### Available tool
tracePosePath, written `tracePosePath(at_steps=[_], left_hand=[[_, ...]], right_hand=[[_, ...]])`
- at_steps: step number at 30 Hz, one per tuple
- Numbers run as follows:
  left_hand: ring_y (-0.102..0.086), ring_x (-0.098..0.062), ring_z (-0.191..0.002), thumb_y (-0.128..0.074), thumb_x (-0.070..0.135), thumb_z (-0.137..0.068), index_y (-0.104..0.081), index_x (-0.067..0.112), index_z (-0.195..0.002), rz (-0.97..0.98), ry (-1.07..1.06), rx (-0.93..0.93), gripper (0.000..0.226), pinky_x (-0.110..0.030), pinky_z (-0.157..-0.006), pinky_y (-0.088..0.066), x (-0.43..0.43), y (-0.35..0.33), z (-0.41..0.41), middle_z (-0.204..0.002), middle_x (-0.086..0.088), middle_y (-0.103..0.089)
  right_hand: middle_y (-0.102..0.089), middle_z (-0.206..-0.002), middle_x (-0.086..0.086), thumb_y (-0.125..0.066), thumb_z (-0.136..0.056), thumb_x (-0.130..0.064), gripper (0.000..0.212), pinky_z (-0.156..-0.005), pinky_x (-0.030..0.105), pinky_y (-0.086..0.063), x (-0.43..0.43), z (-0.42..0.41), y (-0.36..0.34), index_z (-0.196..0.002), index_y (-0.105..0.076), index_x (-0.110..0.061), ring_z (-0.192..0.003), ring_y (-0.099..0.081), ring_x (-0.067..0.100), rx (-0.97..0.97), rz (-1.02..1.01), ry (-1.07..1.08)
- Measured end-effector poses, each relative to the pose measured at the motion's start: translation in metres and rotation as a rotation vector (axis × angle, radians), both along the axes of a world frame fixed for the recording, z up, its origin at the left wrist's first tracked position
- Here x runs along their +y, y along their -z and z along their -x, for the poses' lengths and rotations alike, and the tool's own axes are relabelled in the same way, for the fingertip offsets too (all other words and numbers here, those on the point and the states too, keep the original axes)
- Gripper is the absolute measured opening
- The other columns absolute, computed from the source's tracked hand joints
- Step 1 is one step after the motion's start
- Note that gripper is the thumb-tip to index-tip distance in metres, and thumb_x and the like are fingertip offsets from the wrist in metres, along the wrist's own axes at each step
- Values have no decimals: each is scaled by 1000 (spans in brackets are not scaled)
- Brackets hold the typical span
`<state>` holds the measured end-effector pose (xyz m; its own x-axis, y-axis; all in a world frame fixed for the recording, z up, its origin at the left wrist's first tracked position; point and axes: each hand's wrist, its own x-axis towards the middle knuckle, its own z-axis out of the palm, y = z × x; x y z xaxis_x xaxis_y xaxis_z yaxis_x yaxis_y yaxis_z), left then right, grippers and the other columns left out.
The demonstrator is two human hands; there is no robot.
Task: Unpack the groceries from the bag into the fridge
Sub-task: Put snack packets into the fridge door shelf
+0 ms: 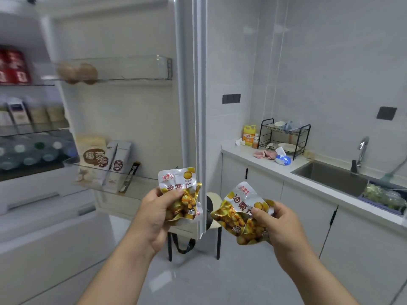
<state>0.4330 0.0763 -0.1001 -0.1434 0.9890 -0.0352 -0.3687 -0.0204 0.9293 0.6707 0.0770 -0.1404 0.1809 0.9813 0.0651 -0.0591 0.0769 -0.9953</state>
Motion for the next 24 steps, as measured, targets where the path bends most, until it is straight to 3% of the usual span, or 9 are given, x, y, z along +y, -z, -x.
tracePosePath(at_steps=[2,5,11,15,24], left_hand=[[-71,-36,-89,-62,6,-89,-65,10,-106,-1,-52,6,18,-45,-75,-58,-5,0,18,-96,-15,-75],[-71,-37,-93,-63,7,-88,-65,10,-110,0,-119,15,22,-50,-82,-56,-7,-2,44,-98,-15,-75],[-74,-29,-81,-61,8,-91,-65,15,-106,-25,-186,32,17,-49,-85,-54,1,-7,90,-94,-9,-76],[-72,-32,-91,-62,11,-92,-65,17,-110,-23,-200,35,19,-52,-88,-54,16,-11,122,-98,-8,-76],[-75,-26,-83,-61,10,-91,-65,20,-106,-98,-159,62,18,-44,-76,-57,66,-23,176,-94,-5,-77]], right_hand=[[-76,-88,10,-68,-89,-8,9,-72,49,-60,7,17,-2,-98,-70,-7,-81,-74,31,-3,-8,-38],[-76,-87,10,-69,-88,-6,7,-70,45,-60,17,44,-9,-95,-70,-7,-80,-74,27,-16,-26,-92],[-76,-88,6,-70,-87,-8,11,-69,40,-59,38,91,-21,-97,-69,-12,-80,-74,22,-48,-54,-157],[-76,-86,6,-69,-87,-5,9,-62,35,-57,52,122,-29,-95,-68,-10,-76,-75,23,-34,-66,-161],[-77,-86,4,-69,-87,-8,12,-61,36,-58,85,177,-51,-98,-68,-12,-76,-75,23,-79,-98,-135]])
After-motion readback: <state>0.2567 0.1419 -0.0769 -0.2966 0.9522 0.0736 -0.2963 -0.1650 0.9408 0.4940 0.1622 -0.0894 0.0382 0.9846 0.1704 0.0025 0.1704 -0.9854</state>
